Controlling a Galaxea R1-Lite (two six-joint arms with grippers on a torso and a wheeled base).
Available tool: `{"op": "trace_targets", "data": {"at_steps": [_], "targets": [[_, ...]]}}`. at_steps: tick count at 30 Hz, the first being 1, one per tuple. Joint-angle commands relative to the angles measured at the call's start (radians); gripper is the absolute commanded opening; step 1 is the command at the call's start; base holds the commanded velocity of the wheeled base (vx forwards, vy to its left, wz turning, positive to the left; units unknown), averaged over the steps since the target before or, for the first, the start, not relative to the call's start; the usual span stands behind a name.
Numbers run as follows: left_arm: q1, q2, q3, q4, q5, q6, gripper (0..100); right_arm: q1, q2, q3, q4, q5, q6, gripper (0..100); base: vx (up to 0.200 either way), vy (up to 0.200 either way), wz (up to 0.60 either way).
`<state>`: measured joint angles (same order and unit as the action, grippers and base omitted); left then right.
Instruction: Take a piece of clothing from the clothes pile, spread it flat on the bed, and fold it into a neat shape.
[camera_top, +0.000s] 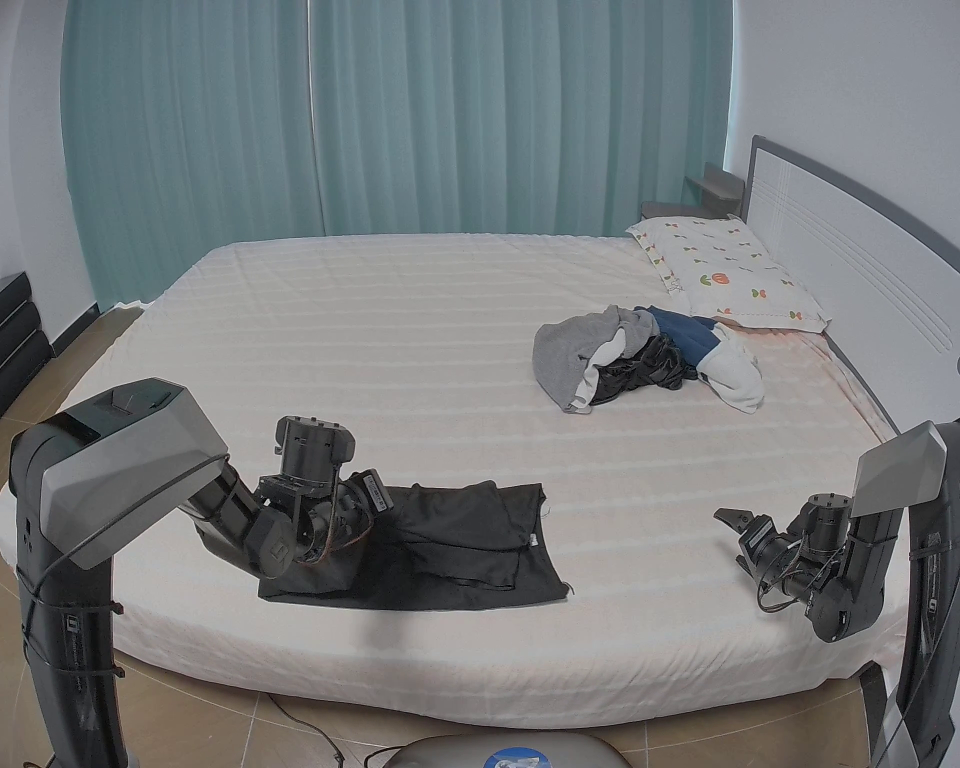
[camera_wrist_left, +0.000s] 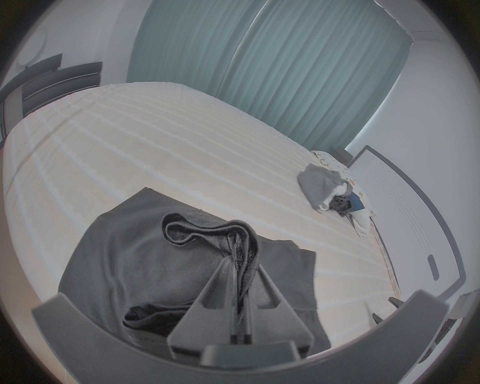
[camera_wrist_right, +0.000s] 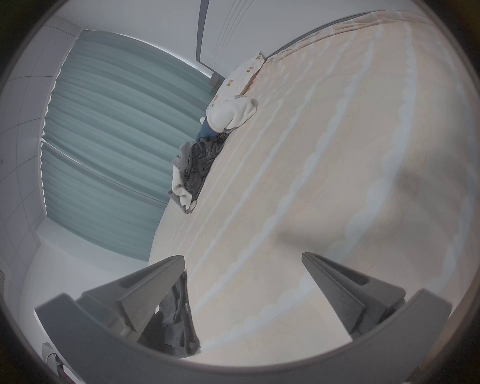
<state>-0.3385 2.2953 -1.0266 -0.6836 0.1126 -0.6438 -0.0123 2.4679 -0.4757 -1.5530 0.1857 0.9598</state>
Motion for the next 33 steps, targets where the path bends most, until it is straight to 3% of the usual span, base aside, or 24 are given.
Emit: {"op": "trace_targets", "data": {"at_steps": [1,11,27,28,33], "targets": [[-0.034,0.013,-0.046,0.015,0.002,-0.002,0,0.000,0.002,0.000,-0.010,0.000,0.000,100,0.000,-0.200,0.00],[-0.080,0.084,-0.144,0.053,0.053,0.000,0,0.000,0.003,0.000,-0.010,0.000,-0.001,100,0.000,-0.200,0.00],[-0.120,0.154,-0.198,0.049,0.098,0.000,0,0.006,0.020,0.000,-0.012,-0.002,-0.035,100,0.000,0.000,0.00],[-0.120,0.151,-0.199,0.049,0.096,-0.002,100,0.006,0.020,0.000,-0.012,-0.002,-0.035,100,0.000,0.000,0.00],[-0.134,0.145,-0.187,0.047,0.096,-0.019,100,0.006,0.020,0.000,-0.012,-0.002,-0.035,100,0.000,0.000,0.00]]}}
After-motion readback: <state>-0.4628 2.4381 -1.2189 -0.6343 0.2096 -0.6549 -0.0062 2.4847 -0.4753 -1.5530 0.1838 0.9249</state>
